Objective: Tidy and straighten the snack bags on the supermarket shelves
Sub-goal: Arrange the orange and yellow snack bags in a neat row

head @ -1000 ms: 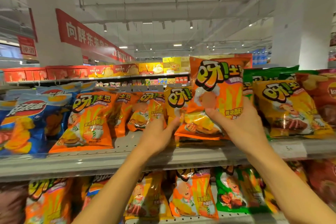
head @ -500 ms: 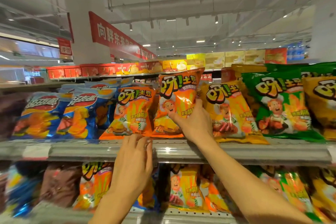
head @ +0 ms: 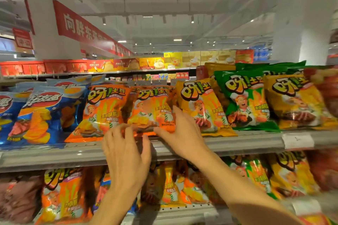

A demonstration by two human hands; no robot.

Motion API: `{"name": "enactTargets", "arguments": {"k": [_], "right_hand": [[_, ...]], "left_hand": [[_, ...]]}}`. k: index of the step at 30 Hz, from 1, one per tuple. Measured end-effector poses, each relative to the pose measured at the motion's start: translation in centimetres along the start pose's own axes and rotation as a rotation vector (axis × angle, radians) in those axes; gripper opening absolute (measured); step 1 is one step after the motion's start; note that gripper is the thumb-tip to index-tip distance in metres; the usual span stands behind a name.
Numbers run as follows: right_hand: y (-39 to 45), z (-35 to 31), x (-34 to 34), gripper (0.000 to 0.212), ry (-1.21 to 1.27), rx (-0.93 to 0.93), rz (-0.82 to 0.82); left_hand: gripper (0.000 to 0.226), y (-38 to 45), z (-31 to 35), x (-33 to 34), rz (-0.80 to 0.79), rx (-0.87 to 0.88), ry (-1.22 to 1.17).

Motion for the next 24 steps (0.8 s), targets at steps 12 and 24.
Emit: {"name": "enactTargets", "arguments": {"k": [12,24], "right_hand": [[-6.6,17.1,-19.0,0.015,0.426,0.029,0.420],[-5.7,32.7,-32.1,0.094,-0.046,0.290,0.247]], "left_hand": [[0.020,-0.6,18.8,7.8,-0.106,0.166,-0.357],[0.101,3.9,25.4,18.0,-0.352,-0.173,-0.308]]}}
Point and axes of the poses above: each hand's wrist, its own y-axis towards the middle knuckle, its own x-axis out of the palm, z = x × y, the point moved 9 cm from there along y, towards the middle knuckle, and after that the axes turned 7 degrees about -z, right-handed, at the moved point
